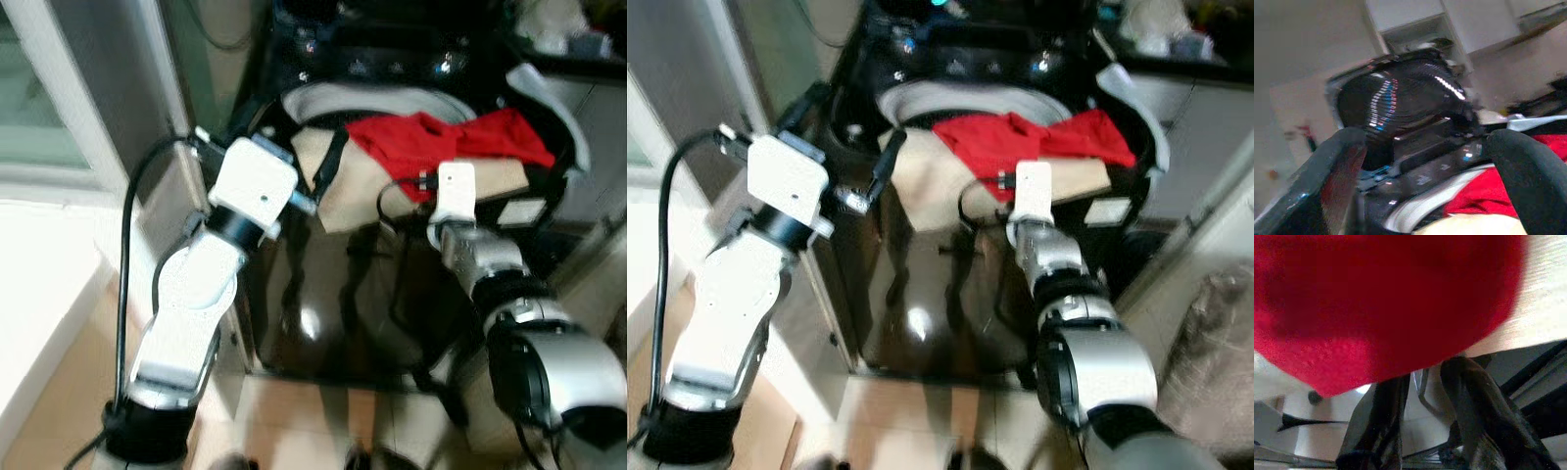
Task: Clothes washing
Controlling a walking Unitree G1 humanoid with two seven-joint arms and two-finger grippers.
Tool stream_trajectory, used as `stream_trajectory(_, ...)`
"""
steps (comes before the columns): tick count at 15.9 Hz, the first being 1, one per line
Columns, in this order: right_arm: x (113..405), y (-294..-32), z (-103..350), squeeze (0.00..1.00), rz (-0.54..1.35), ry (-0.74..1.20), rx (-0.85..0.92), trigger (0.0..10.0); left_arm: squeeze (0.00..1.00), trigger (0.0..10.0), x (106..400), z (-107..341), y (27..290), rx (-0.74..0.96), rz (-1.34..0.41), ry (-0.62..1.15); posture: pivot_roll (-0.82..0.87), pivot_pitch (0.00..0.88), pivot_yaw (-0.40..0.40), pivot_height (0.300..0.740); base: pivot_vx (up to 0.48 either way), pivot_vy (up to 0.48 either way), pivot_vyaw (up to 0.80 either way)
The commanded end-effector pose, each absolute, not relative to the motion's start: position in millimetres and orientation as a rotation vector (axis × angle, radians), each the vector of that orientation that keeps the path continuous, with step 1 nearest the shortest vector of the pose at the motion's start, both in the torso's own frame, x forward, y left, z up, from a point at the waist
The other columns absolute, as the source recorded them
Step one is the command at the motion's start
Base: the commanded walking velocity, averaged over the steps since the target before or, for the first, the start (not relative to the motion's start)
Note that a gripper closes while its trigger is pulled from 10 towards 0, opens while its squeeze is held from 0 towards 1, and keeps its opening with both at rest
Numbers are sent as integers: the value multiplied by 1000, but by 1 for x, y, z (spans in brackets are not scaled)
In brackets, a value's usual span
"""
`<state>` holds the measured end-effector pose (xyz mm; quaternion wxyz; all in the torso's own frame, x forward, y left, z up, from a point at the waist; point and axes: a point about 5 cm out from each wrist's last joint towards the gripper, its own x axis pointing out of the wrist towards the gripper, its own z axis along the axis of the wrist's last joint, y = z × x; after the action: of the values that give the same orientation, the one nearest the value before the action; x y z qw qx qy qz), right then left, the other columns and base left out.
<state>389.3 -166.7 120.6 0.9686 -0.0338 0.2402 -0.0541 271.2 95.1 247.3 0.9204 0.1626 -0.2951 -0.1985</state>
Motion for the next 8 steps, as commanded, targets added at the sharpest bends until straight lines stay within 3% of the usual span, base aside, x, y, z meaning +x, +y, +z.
stream_trajectory(1, 402, -165, 148, 0, -110, 364, -112, 10000, 0, 10000, 272, 250, 90, 337, -432, -611, 90, 33, -19, 731, 0, 0, 0)
stream_trajectory(8, 424, -142, 224, 0, -78, 84, -266, 10000, 0, 10000, 273, 249, 92, 345, -425, -607, 108, 15, -27, 731, 0, 0, 0)
